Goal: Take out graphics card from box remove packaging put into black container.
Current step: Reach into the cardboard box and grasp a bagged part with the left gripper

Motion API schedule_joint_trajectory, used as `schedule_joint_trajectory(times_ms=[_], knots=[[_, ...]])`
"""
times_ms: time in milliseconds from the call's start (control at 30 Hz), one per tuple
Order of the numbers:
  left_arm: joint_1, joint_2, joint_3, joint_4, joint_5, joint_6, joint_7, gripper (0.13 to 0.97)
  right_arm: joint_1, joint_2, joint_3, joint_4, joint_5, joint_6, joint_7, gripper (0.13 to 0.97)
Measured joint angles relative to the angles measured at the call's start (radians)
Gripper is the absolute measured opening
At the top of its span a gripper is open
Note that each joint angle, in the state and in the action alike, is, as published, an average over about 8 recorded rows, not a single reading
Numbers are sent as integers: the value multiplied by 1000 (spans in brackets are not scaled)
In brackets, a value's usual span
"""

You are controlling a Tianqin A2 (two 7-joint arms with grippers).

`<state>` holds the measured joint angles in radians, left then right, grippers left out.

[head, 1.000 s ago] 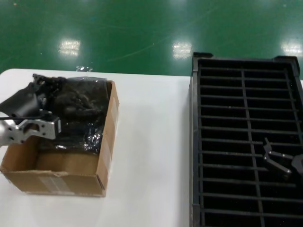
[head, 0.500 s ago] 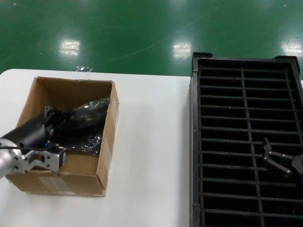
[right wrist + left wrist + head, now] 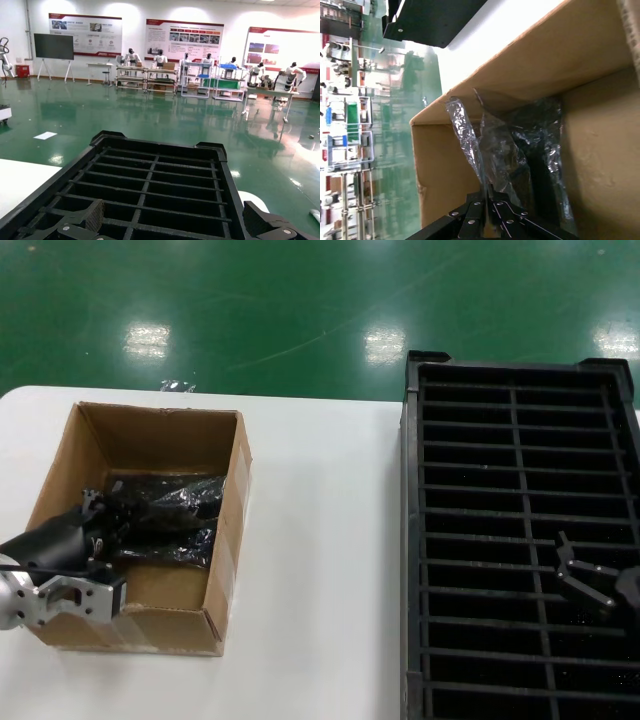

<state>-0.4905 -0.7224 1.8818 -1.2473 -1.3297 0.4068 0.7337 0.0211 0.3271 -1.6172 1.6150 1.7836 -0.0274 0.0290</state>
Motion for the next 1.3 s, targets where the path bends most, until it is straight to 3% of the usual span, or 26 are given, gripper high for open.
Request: schedule_joint_trajectory(times_ms=[333,533,633,800,1133,1300], knots=[[26,-30,19,-45,76,59,-139,231,0,0,0,0,0,0,0,966],[35,-39,30,-47,92,90,-189,253,0,0,0,0,0,0,0,966],[35,-39,34,-40,90,99,-201,312,0,0,0,0,0,0,0,966],[29,-31,38,-21,69,99,-194,410,0,0,0,0,0,0,0,966],[6,-9,34,9,12,64,-124,395,0,0,0,0,0,0,0,966],[3,-11,37,17,7,61,-115,336,0,0,0,0,0,0,0,966]])
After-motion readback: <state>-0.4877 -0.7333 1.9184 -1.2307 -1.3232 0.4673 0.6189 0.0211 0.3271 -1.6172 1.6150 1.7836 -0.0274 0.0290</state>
